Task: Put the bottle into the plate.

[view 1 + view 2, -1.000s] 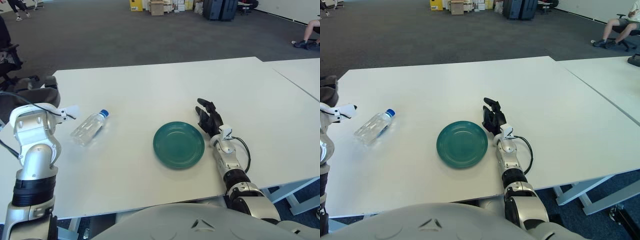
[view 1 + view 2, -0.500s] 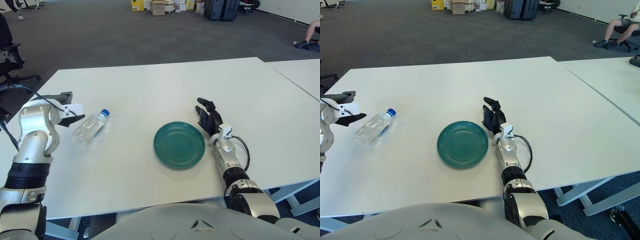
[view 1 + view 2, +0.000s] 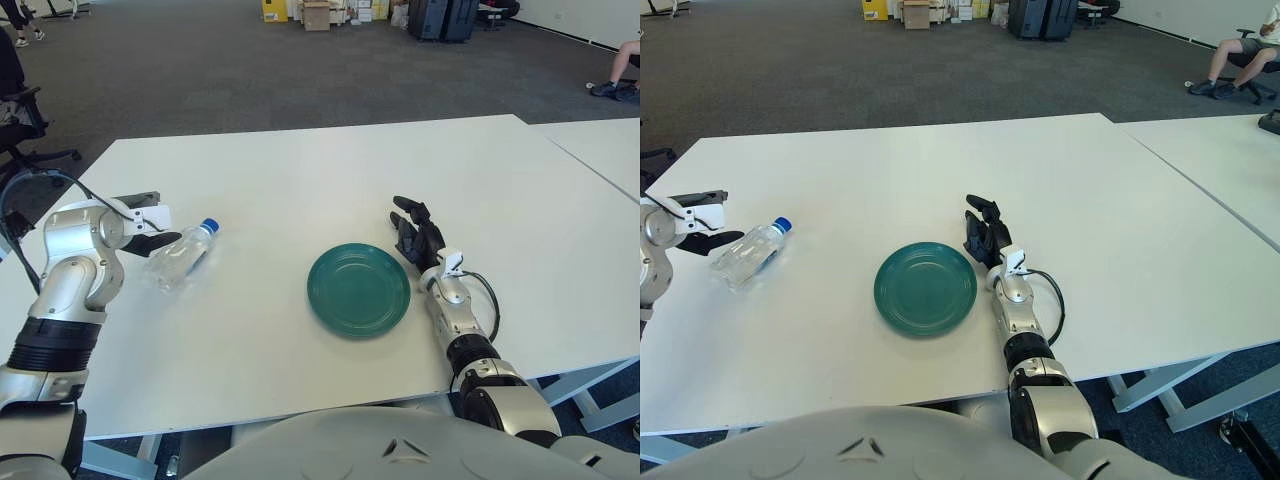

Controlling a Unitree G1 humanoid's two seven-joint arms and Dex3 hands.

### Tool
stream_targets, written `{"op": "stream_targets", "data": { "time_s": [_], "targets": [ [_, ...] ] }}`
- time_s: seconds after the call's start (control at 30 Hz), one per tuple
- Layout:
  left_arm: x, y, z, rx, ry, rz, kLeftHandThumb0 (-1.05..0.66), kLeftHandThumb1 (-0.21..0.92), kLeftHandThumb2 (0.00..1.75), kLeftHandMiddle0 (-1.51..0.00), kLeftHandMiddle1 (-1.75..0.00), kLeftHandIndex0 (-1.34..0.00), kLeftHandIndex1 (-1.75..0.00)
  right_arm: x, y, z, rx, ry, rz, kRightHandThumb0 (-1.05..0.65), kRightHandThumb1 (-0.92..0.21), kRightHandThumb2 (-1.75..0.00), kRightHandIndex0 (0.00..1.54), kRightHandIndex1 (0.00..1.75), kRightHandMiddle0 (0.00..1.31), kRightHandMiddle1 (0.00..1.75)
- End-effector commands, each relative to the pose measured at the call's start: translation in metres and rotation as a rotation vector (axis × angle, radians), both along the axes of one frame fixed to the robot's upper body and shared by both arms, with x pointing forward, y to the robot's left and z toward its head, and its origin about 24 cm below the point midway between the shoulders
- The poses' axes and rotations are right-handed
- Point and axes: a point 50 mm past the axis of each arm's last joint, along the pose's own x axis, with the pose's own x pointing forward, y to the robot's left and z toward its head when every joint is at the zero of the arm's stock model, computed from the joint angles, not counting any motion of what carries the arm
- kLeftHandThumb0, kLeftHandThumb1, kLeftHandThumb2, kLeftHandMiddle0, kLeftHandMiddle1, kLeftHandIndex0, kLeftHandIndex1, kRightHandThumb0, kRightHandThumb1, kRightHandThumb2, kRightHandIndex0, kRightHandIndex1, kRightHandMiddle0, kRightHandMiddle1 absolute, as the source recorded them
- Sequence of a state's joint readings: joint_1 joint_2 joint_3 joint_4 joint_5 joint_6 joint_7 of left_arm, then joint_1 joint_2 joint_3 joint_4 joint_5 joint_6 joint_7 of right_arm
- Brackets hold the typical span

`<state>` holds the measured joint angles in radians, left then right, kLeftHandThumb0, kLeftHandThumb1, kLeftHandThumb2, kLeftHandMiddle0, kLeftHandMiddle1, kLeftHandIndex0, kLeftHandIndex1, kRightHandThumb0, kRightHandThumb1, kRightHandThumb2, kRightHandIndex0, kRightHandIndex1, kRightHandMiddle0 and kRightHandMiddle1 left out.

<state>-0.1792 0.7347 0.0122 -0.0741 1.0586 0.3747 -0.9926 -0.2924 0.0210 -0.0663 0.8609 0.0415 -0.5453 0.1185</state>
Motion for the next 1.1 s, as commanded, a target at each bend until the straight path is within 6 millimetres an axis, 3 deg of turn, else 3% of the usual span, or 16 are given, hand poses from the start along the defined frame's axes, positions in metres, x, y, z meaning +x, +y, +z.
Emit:
{"op": "stream_targets", "data": {
  "time_s": [0.0, 0.3, 0.53, 0.7, 0.77, 0.8, 0.9, 1.07],
  "targets": [
    [0.005, -0.003, 0.007, 0.000, -0.012, 0.002, -1.00, 0.92, 0.71, -0.29, -0.11, 0.00, 0.00, -0.004, -0.002, -0.008, -0.009, 0.054, -0.003, -0.59, -0.92, -0.79, 0.34, 0.01, 0.00, 0.82],
    [0.015, -0.008, -0.017, -0.016, -0.023, -0.001, -0.98, 0.92, 0.74, -0.33, -0.13, 0.00, 0.00, -0.003, -0.003, -0.008, -0.015, 0.051, 0.004, -0.59, -0.92, -0.81, 0.33, 0.00, 0.00, 0.80],
    [0.016, -0.011, -0.021, 0.002, -0.018, -0.021, -0.99, 0.92, 0.80, -0.48, -0.21, 0.00, 0.00, -0.003, -0.003, -0.008, -0.011, 0.052, 0.003, -0.59, -0.92, -0.81, 0.34, 0.01, 0.00, 0.80],
    [0.018, -0.013, -0.026, 0.016, 0.005, -0.008, -1.02, 0.92, 0.84, -0.52, -0.80, 0.00, 0.00, -0.003, -0.002, -0.008, -0.007, 0.054, -0.004, -0.59, -0.92, -0.80, 0.34, 0.00, 0.00, 0.81],
    [0.019, -0.014, -0.029, 0.019, 0.010, -0.004, -1.02, 0.92, 0.84, -0.54, -0.91, 0.00, 0.00, -0.003, -0.002, -0.008, -0.007, 0.054, -0.006, -0.59, -0.92, -0.80, 0.34, 0.00, 0.00, 0.82],
    [0.020, -0.015, -0.031, 0.021, 0.012, -0.003, -1.02, 0.92, 0.84, -0.60, -1.18, 0.00, 0.00, -0.003, -0.002, -0.008, -0.007, 0.054, -0.006, -0.59, -0.92, -0.80, 0.34, 0.00, 0.00, 0.82],
    [0.020, -0.019, -0.042, 0.029, 0.024, -0.002, -1.02, 0.92, 0.84, -0.80, -1.56, 0.00, 0.00, -0.003, -0.001, -0.008, -0.007, 0.056, -0.007, -0.59, -0.92, -0.80, 0.33, 0.00, 0.00, 0.82],
    [0.022, -0.023, -0.065, 0.046, 0.049, -0.005, -1.02, 0.92, 0.83, -1.11, -1.72, 0.00, 0.00, -0.004, -0.002, -0.008, 0.004, 0.062, -0.009, -0.59, -0.92, -0.80, 0.34, 0.00, 0.00, 0.83]
  ]
}}
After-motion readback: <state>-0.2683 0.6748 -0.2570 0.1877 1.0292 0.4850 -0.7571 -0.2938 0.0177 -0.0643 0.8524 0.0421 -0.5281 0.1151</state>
